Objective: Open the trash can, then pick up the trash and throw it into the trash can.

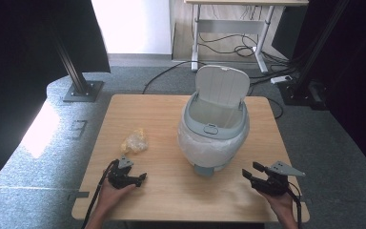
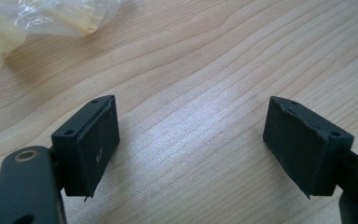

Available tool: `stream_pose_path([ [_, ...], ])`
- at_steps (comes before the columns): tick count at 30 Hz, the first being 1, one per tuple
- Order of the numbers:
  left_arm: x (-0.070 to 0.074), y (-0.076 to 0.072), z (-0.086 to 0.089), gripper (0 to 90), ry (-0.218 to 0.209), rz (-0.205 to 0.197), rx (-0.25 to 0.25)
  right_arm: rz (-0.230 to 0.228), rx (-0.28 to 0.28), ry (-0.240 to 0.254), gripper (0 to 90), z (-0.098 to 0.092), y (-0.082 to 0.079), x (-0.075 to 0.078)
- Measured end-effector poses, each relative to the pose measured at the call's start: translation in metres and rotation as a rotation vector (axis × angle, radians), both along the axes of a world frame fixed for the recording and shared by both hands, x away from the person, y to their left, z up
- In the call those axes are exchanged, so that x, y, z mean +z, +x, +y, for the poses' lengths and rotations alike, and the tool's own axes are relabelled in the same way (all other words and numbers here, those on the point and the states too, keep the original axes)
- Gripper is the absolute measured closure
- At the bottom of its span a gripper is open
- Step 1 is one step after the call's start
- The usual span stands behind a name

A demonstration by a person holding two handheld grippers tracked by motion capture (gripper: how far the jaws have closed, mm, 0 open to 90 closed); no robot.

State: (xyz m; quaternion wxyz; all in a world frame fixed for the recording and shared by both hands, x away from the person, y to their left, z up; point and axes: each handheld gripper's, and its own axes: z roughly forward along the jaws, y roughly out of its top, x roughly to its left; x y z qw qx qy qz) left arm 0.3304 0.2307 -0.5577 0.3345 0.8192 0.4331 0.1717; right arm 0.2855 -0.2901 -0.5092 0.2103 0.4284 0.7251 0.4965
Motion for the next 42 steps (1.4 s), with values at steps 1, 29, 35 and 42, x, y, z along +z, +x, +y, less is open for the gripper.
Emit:
stream_pose_path([
  [1, 0.000, 0.000, 0.000, 17.8, 0.000, 0.000, 0.000, 0.007, -0.004, 0.001, 39.7, -0.001, 0.000, -0.002],
  [29, 0.025, -0.004, 0.030, 15.3, -0.117, -0.093, 0.158, 0.056, -0.016, -0.058, 40.2, -0.003, 0.001, -0.022],
  [35, 0.026, 0.005, 0.036, 15.3, -0.097, -0.104, 0.193, 0.062, -0.025, -0.052, 40.3, -0.006, 0.001, -0.022],
  [42, 0.027, 0.024, 0.040, 16.0, -0.087, -0.106, 0.201, 0.061, -0.029, -0.044, 40.4, -0.008, 0.002, -0.021],
])
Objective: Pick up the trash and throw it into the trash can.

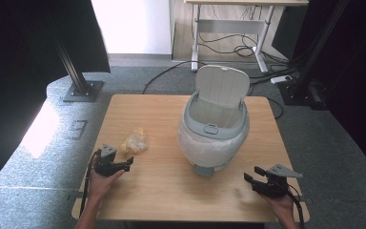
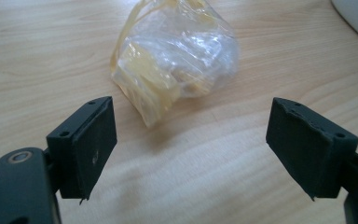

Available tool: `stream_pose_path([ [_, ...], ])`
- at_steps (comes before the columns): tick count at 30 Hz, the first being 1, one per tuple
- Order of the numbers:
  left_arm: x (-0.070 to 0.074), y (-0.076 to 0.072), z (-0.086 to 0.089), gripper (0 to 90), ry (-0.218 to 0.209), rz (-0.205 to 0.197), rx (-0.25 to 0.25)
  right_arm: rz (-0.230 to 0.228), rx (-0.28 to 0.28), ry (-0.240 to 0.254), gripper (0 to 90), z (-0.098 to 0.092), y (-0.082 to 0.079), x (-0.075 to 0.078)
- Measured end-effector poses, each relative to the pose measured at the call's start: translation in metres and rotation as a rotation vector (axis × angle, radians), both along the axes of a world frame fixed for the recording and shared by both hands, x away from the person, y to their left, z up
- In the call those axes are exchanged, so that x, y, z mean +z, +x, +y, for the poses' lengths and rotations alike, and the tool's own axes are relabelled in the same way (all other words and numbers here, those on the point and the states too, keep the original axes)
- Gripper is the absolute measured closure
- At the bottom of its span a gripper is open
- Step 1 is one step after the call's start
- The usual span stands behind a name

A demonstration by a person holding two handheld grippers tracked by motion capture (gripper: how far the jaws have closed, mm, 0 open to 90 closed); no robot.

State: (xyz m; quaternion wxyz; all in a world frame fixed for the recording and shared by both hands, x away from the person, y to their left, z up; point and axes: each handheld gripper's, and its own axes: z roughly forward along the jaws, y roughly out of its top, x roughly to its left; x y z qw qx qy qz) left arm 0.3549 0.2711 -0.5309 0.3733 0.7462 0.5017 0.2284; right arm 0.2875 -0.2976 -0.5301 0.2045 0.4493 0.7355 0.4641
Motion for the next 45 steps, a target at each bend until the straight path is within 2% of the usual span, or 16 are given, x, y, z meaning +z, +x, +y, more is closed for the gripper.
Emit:
stream_pose_path([
  [3, -0.001, 0.016, 0.004, 17.0, -0.017, 0.011, 0.011, 0.010, -0.002, -0.003, 40.6, -0.001, 0.001, -0.002],
  [7, -0.003, 0.028, 0.006, 18.0, -0.032, 0.022, 0.009, 0.012, -0.006, -0.002, 40.7, -0.001, 0.001, -0.002],
  [8, -0.005, 0.034, 0.008, 23.1, -0.050, 0.024, 0.002, 0.014, -0.009, -0.002, 40.8, -0.001, 0.002, -0.002],
  [9, -0.005, 0.034, 0.008, 26.5, -0.050, 0.024, 0.002, 0.014, -0.009, -0.002, 40.8, -0.001, 0.002, -0.002],
  [12, -0.013, 0.045, 0.008, 30.2, -0.058, 0.052, 0.000, 0.018, -0.012, -0.005, 40.9, -0.002, 0.002, -0.003],
  [16, -0.019, 0.048, 0.007, 37.7, -0.056, 0.056, -0.002, 0.017, -0.014, -0.007, 40.9, -0.002, 0.002, -0.003],
  [18, -0.020, 0.048, 0.008, 48.1, -0.072, 0.050, -0.002, 0.015, -0.021, -0.006, 41.1, -0.002, 0.001, -0.003],
  [20, -0.020, 0.048, 0.008, 54.2, -0.072, 0.043, 0.000, 0.014, -0.023, -0.007, 41.3, -0.002, 0.001, -0.003],
  [24, -0.020, 0.049, 0.009, 59.5, -0.074, 0.033, 0.006, 0.013, -0.021, -0.010, 41.5, -0.001, 0.001, -0.003],
  [26, -0.018, 0.048, 0.010, 68.1, -0.083, 0.033, 0.000, 0.013, -0.020, -0.013, 41.7, 0.000, 0.000, -0.003],
  [30, -0.014, 0.045, 0.011, 75.7, -0.093, 0.020, -0.005, 0.010, -0.024, -0.012, 41.9, -0.001, 0.000, -0.003],
  [36, -0.005, 0.036, 0.014, 76.4, -0.124, -0.012, -0.016, 0.009, -0.024, -0.016, 42.1, -0.001, -0.001, -0.003],
  [39, 0.000, 0.027, 0.014, 76.4, -0.123, -0.026, -0.032, 0.008, -0.021, -0.018, 42.2, 0.000, -0.001, -0.003],
  [42, 0.006, 0.019, 0.014, 76.3, -0.151, -0.039, -0.050, 0.006, -0.018, -0.019, 42.3, 0.000, -0.001, -0.002],
  [45, 0.016, 0.012, 0.011, 76.3, -0.157, -0.058, -0.078, 0.005, -0.018, -0.019, 42.4, -0.001, -0.002, -0.002],
])
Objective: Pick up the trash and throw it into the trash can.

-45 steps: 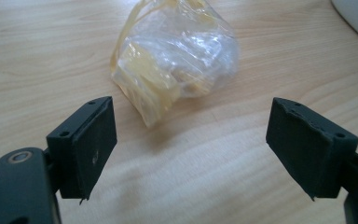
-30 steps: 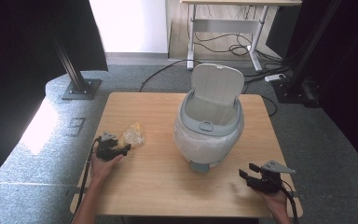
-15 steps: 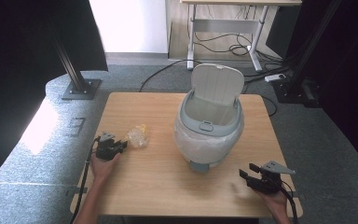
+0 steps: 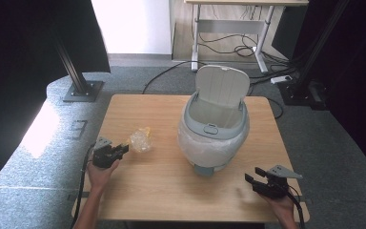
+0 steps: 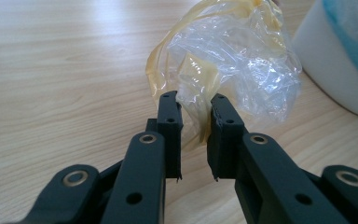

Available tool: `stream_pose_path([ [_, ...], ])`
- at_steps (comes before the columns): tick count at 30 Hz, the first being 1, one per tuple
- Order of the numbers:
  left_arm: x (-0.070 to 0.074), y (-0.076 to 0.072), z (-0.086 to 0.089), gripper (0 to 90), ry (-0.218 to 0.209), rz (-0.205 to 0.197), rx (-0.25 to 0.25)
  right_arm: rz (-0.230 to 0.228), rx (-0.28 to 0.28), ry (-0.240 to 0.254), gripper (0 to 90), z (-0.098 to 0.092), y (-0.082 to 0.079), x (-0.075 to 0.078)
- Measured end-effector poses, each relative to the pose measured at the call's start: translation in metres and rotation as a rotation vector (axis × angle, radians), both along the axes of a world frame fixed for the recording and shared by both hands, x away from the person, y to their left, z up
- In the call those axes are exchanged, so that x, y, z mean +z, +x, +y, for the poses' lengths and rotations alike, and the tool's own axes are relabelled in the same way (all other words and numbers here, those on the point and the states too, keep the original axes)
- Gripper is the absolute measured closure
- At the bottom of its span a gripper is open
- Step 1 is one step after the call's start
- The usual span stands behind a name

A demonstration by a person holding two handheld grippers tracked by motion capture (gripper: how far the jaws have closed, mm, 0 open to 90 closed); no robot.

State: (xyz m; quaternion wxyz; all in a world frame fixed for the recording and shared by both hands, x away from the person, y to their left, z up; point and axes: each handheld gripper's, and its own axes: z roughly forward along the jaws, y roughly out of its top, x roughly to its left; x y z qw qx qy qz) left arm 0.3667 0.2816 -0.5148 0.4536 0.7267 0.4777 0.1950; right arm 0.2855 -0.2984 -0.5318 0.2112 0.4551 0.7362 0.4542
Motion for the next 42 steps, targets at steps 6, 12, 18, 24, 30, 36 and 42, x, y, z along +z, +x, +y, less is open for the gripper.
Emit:
stream_pose_path([
  [6, 0.013, -0.006, -0.003, 76.2, -0.007, -0.026, -0.017, 0.001, -0.006, -0.004, 42.4, -0.002, 0.000, 0.000],
  [12, 0.024, -0.014, -0.004, 76.3, -0.012, -0.049, -0.040, 0.006, -0.013, -0.003, 42.5, -0.004, 0.000, -0.001],
  [18, 0.032, -0.018, -0.005, 76.5, -0.023, -0.065, -0.055, 0.009, -0.010, -0.016, 42.5, -0.001, 0.001, -0.003],
  [24, 0.049, -0.025, -0.004, 76.5, -0.035, -0.105, -0.073, 0.013, -0.009, -0.019, 42.5, 0.000, 0.001, -0.004],
  [30, 0.055, -0.029, -0.004, 76.4, -0.028, -0.103, -0.087, 0.015, -0.004, -0.025, 42.5, 0.000, 0.002, -0.005],
  [36, 0.060, -0.031, -0.009, 76.4, -0.025, -0.110, -0.104, 0.019, 0.001, -0.035, 42.5, 0.001, 0.001, -0.006],
  [42, 0.068, -0.033, -0.010, 76.4, -0.030, -0.131, -0.112, 0.021, 0.002, -0.032, 42.5, 0.001, 0.002, -0.006],
])
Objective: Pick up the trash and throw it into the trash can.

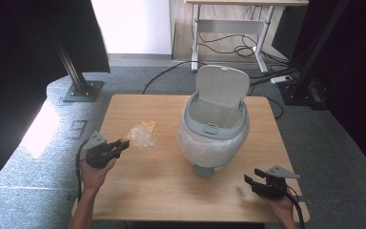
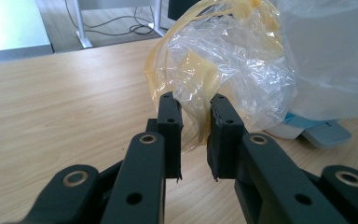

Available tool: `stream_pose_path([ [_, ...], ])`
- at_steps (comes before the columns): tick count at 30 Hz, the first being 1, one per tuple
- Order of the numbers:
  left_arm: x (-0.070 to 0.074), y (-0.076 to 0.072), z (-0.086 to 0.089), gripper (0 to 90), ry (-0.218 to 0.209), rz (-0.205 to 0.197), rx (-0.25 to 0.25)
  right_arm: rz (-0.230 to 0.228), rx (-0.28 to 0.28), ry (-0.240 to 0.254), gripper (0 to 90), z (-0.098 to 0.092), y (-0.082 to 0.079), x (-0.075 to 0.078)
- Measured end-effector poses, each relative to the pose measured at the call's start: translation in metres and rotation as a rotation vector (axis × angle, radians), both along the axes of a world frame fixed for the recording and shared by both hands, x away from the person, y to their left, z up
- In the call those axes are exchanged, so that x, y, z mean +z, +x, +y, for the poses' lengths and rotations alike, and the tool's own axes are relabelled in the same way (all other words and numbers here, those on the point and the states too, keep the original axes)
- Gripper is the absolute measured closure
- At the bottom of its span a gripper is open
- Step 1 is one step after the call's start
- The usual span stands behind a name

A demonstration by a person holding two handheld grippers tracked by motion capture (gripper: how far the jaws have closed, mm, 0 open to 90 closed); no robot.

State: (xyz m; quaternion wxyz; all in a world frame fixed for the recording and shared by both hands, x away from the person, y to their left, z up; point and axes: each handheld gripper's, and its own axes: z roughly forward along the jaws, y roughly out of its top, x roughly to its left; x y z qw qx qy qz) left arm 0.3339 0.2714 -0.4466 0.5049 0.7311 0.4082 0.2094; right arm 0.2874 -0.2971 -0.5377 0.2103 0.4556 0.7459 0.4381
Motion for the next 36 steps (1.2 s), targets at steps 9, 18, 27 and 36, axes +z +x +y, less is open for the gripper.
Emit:
stream_pose_path([
  [9, 0.023, 0.000, -0.007, 76.8, -0.051, -0.036, -0.034, 0.000, -0.014, 0.018, 42.5, -0.005, -0.001, 0.001],
  [18, 0.049, -0.002, -0.017, 76.8, -0.062, -0.074, -0.070, 0.007, -0.016, 0.015, 42.5, -0.004, 0.000, -0.001],
  [27, 0.070, -0.001, -0.026, 76.7, -0.068, -0.100, -0.104, 0.011, -0.018, 0.014, 42.5, -0.004, 0.000, -0.002],
  [36, 0.081, 0.003, -0.039, 76.7, -0.062, -0.108, -0.134, 0.011, -0.021, 0.011, 42.5, -0.005, 0.000, -0.002],
])
